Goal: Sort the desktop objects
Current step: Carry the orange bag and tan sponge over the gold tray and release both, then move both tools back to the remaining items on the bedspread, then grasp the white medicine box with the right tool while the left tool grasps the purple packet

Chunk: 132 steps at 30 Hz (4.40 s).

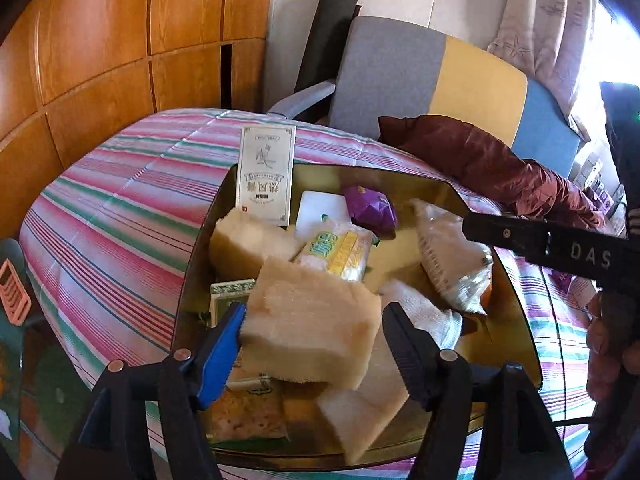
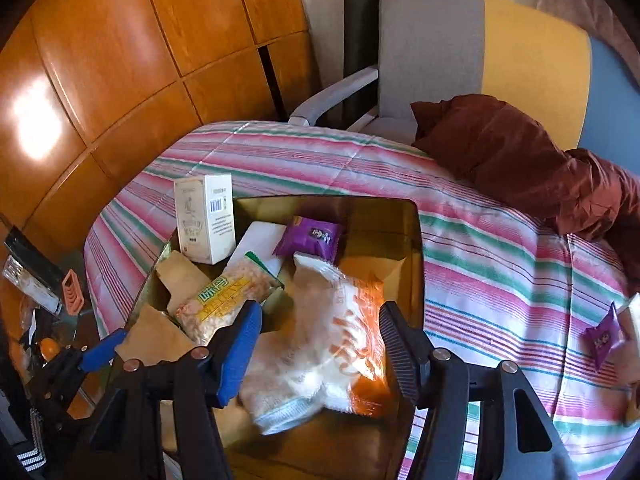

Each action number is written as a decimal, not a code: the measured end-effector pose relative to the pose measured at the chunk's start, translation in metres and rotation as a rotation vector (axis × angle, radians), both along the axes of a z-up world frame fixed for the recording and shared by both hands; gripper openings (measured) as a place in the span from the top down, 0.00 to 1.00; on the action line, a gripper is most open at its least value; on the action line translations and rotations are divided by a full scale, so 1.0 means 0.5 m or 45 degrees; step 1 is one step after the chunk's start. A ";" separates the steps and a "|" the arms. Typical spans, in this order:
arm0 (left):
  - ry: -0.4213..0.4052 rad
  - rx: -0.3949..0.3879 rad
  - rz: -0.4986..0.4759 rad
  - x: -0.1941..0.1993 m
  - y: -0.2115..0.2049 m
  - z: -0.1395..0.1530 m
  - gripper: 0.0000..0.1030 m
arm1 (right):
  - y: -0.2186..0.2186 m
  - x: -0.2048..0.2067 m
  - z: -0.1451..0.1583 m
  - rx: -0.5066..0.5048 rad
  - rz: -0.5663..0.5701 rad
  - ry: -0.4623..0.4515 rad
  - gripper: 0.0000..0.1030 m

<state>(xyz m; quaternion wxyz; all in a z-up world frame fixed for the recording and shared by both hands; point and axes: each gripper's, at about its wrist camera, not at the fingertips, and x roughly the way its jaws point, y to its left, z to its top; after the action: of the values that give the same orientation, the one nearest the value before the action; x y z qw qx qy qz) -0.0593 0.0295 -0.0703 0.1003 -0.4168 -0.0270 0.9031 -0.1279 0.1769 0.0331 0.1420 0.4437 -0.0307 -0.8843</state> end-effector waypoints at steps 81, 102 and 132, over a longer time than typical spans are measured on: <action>0.094 -0.062 -0.553 0.021 0.463 0.085 0.28 | 0.434 0.168 0.105 0.427 -0.411 0.164 0.28; -0.046 -0.053 -0.716 -0.031 0.613 0.024 0.28 | 0.728 0.043 -0.074 0.292 -0.439 -0.088 0.21; -0.062 -0.300 -1.196 -0.081 0.910 -0.112 0.38 | 0.731 -0.008 -0.101 0.308 -0.372 -0.159 0.50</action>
<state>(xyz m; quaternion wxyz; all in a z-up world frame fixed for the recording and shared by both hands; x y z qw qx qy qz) -0.0999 0.4845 -0.1265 0.4485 -0.4135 0.2643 0.7470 -0.1318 0.5422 -0.0173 -0.0443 0.5025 0.0029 -0.8635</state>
